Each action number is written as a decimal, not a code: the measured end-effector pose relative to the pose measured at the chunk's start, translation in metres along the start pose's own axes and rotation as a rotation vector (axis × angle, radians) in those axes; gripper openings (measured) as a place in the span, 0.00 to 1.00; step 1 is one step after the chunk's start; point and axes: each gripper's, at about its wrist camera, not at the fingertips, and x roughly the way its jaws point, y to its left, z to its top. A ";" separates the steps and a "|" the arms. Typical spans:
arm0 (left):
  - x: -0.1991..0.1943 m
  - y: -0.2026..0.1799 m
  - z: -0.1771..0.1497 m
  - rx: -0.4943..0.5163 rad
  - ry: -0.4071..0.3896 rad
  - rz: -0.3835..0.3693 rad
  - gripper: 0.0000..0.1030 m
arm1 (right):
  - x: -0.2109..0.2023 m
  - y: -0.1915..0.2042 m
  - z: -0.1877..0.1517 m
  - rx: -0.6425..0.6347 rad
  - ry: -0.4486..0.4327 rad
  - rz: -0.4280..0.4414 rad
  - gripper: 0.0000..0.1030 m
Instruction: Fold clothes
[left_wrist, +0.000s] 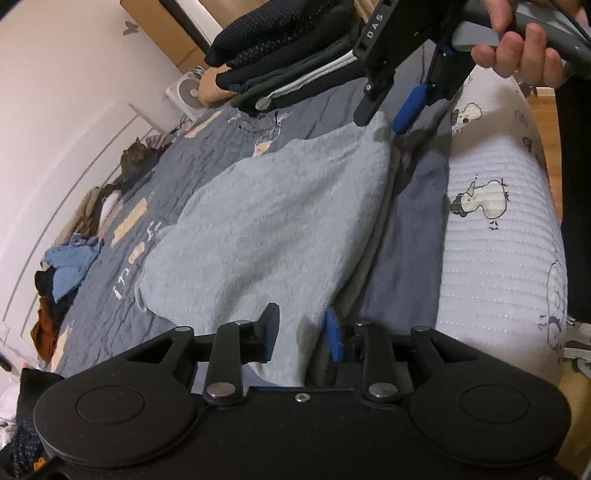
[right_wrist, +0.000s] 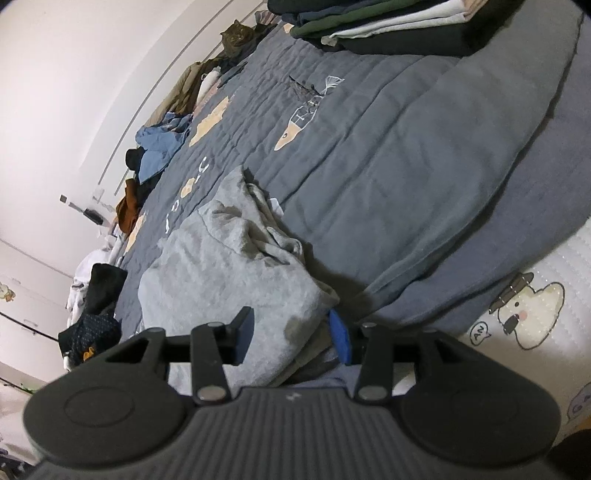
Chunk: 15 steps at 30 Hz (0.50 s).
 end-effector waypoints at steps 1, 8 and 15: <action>0.000 0.001 0.000 -0.012 -0.006 -0.004 0.29 | 0.000 0.000 0.000 0.002 -0.004 -0.001 0.43; 0.016 -0.020 -0.006 0.119 0.020 0.078 0.30 | 0.004 0.000 0.001 0.014 -0.019 0.002 0.43; 0.015 -0.016 -0.011 0.144 0.052 0.053 0.07 | 0.003 0.005 0.000 -0.016 -0.057 0.024 0.31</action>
